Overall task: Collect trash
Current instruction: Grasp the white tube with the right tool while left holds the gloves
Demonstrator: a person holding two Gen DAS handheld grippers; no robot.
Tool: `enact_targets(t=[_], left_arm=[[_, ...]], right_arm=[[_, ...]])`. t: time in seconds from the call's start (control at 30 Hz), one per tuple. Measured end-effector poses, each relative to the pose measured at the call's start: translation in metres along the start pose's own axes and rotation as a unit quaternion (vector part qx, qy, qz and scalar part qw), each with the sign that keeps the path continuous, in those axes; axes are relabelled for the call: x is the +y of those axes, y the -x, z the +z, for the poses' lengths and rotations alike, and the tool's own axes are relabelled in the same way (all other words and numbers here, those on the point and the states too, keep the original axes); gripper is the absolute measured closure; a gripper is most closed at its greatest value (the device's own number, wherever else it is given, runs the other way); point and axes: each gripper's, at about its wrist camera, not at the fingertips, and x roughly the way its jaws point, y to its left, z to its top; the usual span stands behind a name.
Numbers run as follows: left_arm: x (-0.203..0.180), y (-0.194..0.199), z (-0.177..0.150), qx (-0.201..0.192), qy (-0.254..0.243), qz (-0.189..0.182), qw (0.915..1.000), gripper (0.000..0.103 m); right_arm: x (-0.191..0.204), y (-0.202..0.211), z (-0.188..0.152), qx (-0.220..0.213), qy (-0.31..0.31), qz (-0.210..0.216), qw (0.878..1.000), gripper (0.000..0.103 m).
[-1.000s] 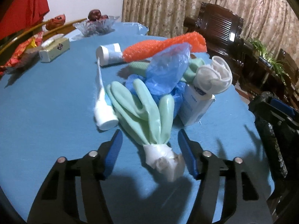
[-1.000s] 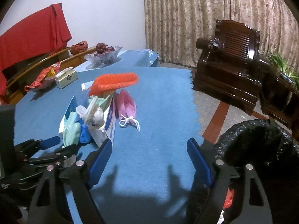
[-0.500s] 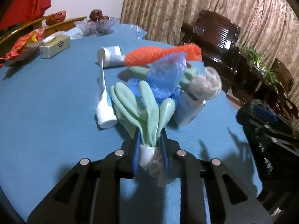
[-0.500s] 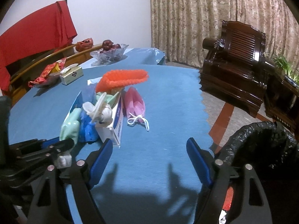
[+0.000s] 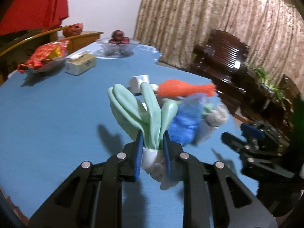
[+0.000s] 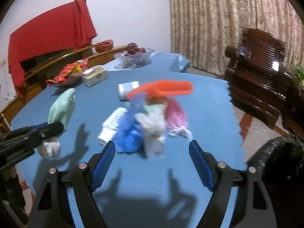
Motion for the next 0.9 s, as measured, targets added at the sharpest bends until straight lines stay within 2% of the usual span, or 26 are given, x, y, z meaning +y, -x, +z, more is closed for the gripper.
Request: enact_targets(t=[0.13, 0.33, 0.47, 0.57, 0.9], left_arm=[[0.026, -0.006, -0.001, 0.006, 0.006, 0.029, 0.9995, 0.084], [0.059, -0.016, -0.003, 0.017, 0.019, 0.049, 0.9985, 0.083], [0.075, -0.023, -0.004, 0.022, 0.024, 0.054, 0.9980, 0.083], [0.086, -0.028, -0.004, 0.024, 0.029, 0.059, 0.9976, 0.083], [0.095, -0.038, -0.004, 0.026, 0.037, 0.060, 0.9972, 0.083]], right_arm=[[0.027, -0.011, 0.008, -0.003, 0.004, 0.021, 1.000, 0.034], [0.061, -0.039, 0.012, 0.011, 0.006, 0.047, 0.999, 0.045], [0.078, -0.063, 0.010, 0.027, 0.017, 0.049, 0.998, 0.058], [0.083, -0.083, 0.007, 0.047, 0.017, 0.044, 0.998, 0.064], [0.082, -0.125, 0.009, 0.088, 0.007, 0.022, 0.996, 0.066]])
